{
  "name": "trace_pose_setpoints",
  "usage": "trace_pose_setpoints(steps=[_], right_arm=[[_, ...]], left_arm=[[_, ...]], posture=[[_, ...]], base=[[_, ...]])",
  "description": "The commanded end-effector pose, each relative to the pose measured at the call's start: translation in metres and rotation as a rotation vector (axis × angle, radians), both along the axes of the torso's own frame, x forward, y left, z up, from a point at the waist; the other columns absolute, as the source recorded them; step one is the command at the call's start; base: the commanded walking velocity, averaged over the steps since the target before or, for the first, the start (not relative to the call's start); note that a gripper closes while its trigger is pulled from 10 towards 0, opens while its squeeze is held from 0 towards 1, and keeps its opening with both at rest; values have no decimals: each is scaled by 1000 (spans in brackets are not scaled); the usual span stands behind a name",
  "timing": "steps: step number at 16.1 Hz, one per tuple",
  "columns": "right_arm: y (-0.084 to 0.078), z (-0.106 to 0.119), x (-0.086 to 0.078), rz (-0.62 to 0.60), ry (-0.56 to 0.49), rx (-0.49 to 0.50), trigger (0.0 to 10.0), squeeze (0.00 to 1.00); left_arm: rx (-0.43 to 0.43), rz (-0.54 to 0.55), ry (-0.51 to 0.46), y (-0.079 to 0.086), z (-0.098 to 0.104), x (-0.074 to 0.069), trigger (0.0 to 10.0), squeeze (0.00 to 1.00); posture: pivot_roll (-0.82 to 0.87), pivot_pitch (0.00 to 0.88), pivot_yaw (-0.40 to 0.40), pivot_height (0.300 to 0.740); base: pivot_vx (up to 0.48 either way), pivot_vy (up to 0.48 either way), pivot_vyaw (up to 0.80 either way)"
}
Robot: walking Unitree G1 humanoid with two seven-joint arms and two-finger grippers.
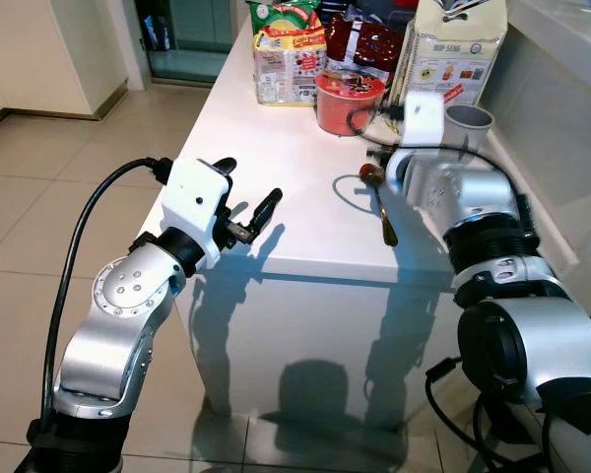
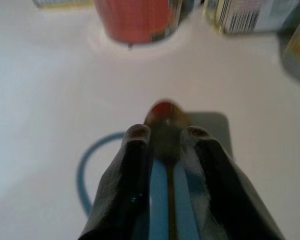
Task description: Setting the table
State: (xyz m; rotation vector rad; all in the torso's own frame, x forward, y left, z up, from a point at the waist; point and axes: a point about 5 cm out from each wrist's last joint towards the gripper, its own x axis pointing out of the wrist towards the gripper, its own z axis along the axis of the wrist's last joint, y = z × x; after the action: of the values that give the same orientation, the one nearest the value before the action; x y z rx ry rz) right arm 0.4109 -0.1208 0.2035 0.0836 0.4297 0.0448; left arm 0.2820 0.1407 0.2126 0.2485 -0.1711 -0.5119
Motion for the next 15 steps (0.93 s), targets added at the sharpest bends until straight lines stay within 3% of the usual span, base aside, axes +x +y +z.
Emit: trace_pose_setpoints(steps=[1, 10, 13, 14, 15], right_arm=[[-1, 9, 4, -12, -28, -16, 10000, 1000], [-11, 5, 8, -67, -21, -11, 10000, 1000], [-3, 1, 8, -21, -13, 39, 10000, 1000], [0, 0, 7, -2, -13, 61, 10000, 851], [2, 0, 7, 6, -12, 76, 10000, 592]], left_arm=[[10, -1, 9, 1, 0, 1, 10000, 0], [40, -10, 23, 5, 6, -6, 10000, 0], [53, -15, 28, 6, 9, -9, 10000, 0], [59, -14, 29, 8, 10, -9, 10000, 0], [60, -12, 28, 9, 11, -9, 10000, 0]], posture=[[76, 7, -42, 740], [112, 103, -48, 740], [120, 128, -41, 740], [125, 139, -39, 740], [128, 145, -39, 740]], base=[[0, 0, 0], [0, 0, 0], [0, 0, 0], [0, 0, 0], [0, 0, 0]])
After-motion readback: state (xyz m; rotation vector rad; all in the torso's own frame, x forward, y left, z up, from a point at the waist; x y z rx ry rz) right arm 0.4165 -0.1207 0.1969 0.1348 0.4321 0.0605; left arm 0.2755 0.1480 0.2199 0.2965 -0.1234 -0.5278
